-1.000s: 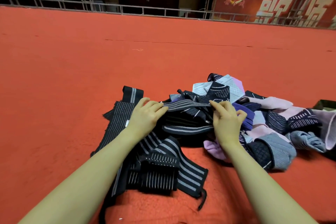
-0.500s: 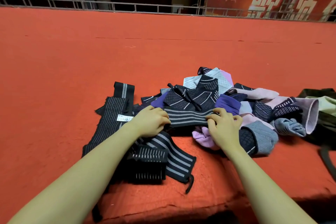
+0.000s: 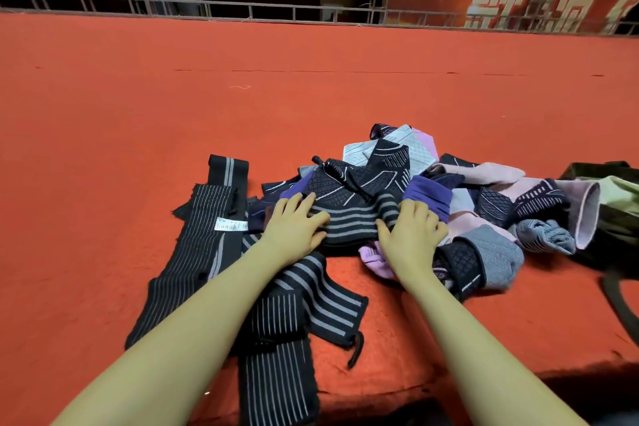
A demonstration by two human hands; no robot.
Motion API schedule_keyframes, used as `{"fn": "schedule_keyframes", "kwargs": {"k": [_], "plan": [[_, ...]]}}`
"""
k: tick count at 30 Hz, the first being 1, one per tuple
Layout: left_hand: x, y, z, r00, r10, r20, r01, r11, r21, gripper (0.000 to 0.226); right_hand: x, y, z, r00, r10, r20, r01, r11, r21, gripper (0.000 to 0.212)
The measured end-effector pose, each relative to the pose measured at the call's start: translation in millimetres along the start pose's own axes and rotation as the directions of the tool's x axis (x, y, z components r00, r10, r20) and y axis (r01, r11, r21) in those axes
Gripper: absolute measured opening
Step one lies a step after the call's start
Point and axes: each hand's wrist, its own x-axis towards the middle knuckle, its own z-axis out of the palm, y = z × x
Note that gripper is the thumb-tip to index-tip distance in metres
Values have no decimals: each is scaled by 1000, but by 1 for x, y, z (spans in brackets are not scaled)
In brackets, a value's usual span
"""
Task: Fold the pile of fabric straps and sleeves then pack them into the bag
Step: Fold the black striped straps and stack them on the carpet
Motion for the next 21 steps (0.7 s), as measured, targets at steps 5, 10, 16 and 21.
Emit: {"fn": "schedule_keyframes", "kwargs": {"k": [5,10,16,21], "plan": [[0,-7,0,996,-86,-20,86,996,16,49,7,-12,4,977,-112,-182,144,975,171,30],[-2,-18,-3,985,-163,-63,160,986,-51,47,15,-32,3,892,-228,-390,322,927,193,32],[-18,-38,-7,970,-238,-52,224,955,-196,40,5,-69,12,807,-470,-358,537,837,110,39],[-26,-48,-10,946,-320,-46,300,921,-248,29,-9,-86,21,734,-663,-148,676,734,63,36]]}}
